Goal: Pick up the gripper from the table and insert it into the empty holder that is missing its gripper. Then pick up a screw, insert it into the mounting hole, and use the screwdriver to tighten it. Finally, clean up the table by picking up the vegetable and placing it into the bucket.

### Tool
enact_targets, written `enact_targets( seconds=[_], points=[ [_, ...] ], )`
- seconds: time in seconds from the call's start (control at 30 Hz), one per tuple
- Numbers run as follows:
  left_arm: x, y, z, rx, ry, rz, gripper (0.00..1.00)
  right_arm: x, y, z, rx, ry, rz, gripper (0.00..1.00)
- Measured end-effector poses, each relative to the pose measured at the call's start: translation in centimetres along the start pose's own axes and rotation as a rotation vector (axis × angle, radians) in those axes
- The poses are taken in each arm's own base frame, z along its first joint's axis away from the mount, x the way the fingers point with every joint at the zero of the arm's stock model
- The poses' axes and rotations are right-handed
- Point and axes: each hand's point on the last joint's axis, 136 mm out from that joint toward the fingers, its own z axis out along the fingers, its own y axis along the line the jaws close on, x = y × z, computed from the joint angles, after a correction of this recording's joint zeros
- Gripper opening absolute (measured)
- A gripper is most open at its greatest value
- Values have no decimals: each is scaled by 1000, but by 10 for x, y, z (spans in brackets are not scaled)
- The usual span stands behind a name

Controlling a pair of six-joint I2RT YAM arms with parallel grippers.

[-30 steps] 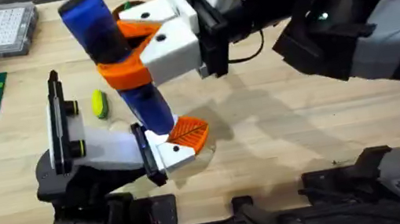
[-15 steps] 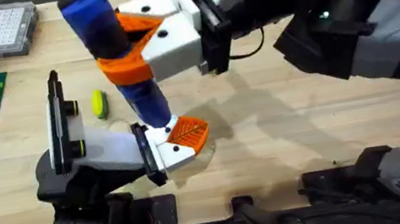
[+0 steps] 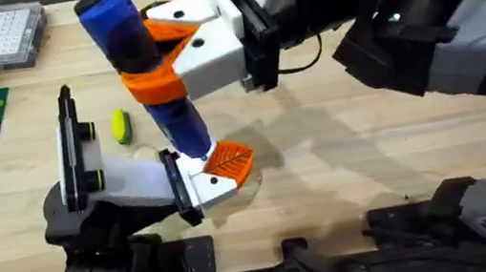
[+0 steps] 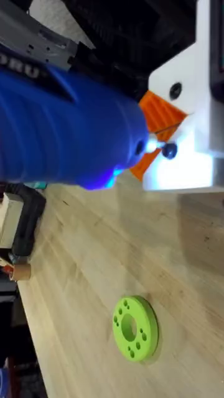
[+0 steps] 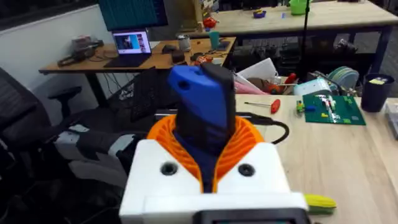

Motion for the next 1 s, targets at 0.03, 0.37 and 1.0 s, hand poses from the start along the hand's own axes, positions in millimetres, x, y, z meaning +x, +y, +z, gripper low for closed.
enact_targets(
  seconds=[0.03,0.37,1.0],
  points=[
    [0,0,0,0,0,0,12,0,0,0,1,1,2,69],
    [0,0,0,0,0,0,12,1,0,0,1,2,-13,69],
    [0,1,0,-4,-1,-11,12,6,-4,1,3,9,-8,70]
  ],
)
